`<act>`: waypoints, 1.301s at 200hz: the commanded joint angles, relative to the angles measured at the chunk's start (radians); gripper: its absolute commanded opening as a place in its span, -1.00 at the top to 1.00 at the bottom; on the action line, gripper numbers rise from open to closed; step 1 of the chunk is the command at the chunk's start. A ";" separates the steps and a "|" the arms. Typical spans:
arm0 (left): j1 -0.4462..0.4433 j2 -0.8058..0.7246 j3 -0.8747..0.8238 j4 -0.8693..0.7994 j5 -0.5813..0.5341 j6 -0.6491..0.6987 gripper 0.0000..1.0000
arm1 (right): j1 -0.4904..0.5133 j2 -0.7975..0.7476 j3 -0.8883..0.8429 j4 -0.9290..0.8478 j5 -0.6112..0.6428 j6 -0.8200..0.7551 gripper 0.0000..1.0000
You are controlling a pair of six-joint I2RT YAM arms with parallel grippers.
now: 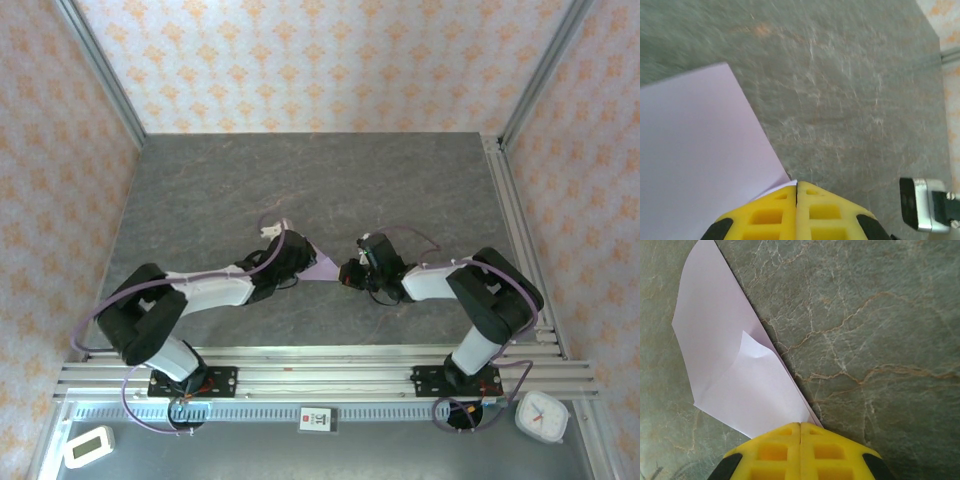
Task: Fold a paper plane with a square sheet of paper (pick it up from the middle)
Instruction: Third fold the triangle at the center of the table.
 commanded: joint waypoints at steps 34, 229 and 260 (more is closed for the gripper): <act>-0.035 0.129 -0.039 -0.012 0.026 0.065 1.00 | -0.004 0.119 -0.010 -0.181 0.117 -0.037 1.00; -0.034 0.190 -0.166 0.094 -0.009 -0.004 1.00 | 0.125 0.095 0.231 -0.168 0.073 0.041 1.00; -0.035 0.194 -0.167 0.096 -0.006 -0.005 1.00 | 0.135 0.113 0.247 -0.181 0.074 0.040 1.00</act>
